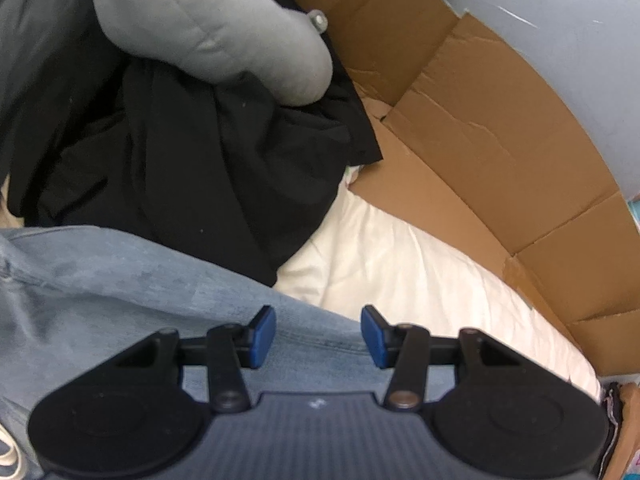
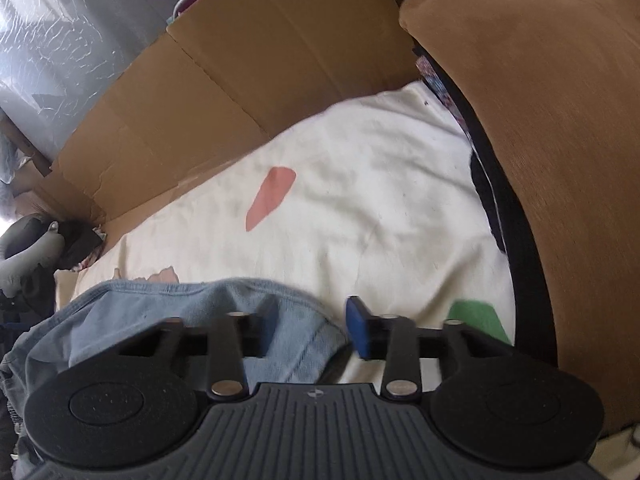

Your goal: Fold clothes

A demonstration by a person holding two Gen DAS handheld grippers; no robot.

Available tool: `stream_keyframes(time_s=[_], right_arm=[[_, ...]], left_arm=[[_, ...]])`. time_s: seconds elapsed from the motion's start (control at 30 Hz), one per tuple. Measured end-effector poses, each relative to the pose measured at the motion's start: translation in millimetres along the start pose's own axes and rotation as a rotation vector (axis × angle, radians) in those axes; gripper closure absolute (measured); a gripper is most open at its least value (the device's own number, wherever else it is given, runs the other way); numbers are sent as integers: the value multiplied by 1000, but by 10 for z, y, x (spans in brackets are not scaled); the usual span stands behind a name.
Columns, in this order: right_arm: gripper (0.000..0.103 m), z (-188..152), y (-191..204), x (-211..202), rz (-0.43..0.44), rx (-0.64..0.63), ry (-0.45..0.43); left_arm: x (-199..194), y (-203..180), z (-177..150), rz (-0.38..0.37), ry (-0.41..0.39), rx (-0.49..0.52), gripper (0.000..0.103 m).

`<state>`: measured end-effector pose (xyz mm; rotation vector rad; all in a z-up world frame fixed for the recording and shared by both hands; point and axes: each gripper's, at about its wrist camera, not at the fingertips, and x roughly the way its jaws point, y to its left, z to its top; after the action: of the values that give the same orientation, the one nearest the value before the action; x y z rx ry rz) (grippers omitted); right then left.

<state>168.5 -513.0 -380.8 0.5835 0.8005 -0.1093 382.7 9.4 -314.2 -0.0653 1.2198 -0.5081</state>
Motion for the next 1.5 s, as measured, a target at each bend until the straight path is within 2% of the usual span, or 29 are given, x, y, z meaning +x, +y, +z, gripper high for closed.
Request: stream_keyframes(time_s=[0.17,0.27,0.37,0.4,0.57,0.67,0.8,0.9,0.97,1.03,1.2,1.5], right_arm=[[57,-61,38,213,-45,-57,75],[60,-107,173,233,-70,-163,86],[81,-81,250,227,-87,-227,113],[85,-59,264,205,-87,-238,115],[93,83,403,41,-85,-319,73],[93,226,474,-28,-92,-344,37],[94,401,532,-50,-102,-384,13],[94,495,555,-47,-108,-411,3],[94,540,576,-49,-113,-433,-7],[94,591,610,-60,-120,-460,-20],[94,774,715,-19,-168,-559,-54],[94,1295,985,410,-241,-746,-76]], left_arm=[[93,93,-25,-10,8,-30,53],[138,164,-39,-20,13,-69,52],[195,215,-63,-27,15,-103,50],[208,228,-69,-31,17,-119,49],[153,316,-210,-71,50,-262,48],[200,357,-285,-54,29,-269,48],[248,518,-284,-58,-53,-357,48],[303,579,-257,-57,-60,-397,57],[290,604,-239,-41,-62,-413,81],[227,628,-213,-42,-75,-412,92],[-46,520,-54,-68,-164,-292,94],[3,497,199,-44,-175,-280,94]])
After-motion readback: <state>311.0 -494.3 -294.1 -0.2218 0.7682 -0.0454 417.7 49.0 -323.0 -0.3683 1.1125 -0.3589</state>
